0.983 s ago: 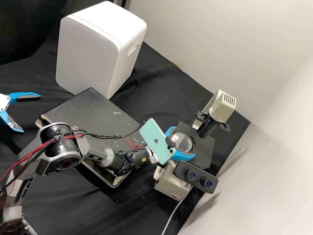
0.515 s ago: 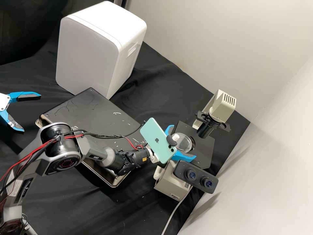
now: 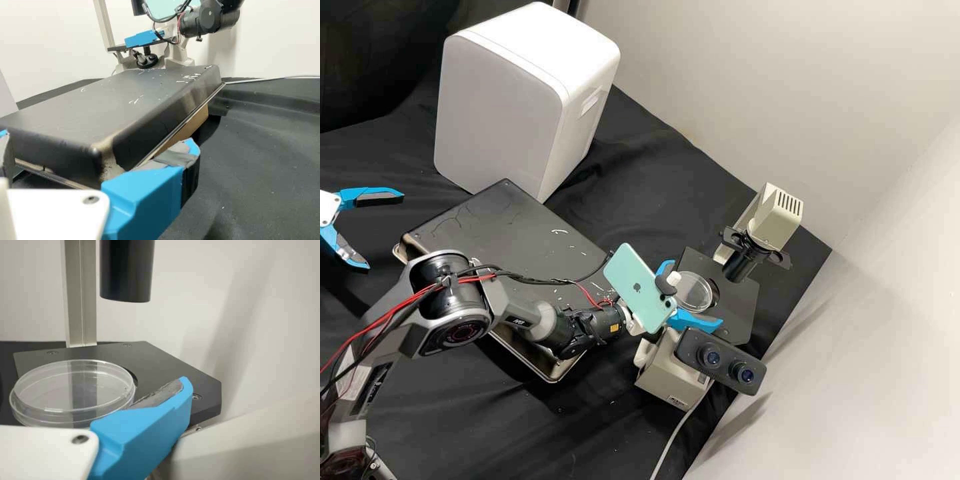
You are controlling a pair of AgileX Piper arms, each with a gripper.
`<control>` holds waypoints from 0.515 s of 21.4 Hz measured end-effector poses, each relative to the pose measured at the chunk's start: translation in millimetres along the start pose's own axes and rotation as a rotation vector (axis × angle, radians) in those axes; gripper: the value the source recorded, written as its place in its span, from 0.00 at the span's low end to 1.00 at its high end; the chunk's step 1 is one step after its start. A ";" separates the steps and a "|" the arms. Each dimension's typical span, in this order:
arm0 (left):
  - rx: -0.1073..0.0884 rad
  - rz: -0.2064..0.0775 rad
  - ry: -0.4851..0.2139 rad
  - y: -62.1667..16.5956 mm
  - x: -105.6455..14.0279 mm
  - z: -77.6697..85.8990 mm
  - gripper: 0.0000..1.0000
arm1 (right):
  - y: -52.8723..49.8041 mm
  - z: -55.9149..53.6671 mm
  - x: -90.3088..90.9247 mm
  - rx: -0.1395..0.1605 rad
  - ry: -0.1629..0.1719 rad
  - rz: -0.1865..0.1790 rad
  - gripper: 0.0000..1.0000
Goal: Place the petri dish on the bench
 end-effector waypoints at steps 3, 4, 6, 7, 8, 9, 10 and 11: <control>0.000 0.000 0.000 0.0 0.0 0.0 1.00 | -0.9 0.9 0.2 0.001 0.003 0.003 1.00; 0.000 0.000 0.000 0.0 0.0 0.0 1.00 | -0.7 0.7 0.2 0.001 0.004 0.005 1.00; 0.000 0.000 0.000 0.0 0.0 0.0 1.00 | -0.6 0.6 0.2 0.001 0.006 0.006 1.00; 0.000 0.000 0.000 0.0 0.0 0.0 1.00 | -0.6 0.6 0.2 0.001 0.006 0.006 1.00; 0.000 0.000 0.000 0.0 0.0 0.0 1.00 | -0.6 0.6 0.2 0.001 0.006 0.006 0.00; 0.000 0.000 0.000 0.0 0.0 0.0 1.00 | -0.6 0.6 0.2 0.001 0.006 0.006 0.00; 0.000 0.000 0.000 0.0 0.0 0.0 1.00 | -0.6 0.6 0.2 0.001 0.006 0.006 0.00; 0.000 0.000 0.000 0.0 0.0 0.0 1.00 | -0.6 0.6 0.2 0.001 0.006 0.006 0.00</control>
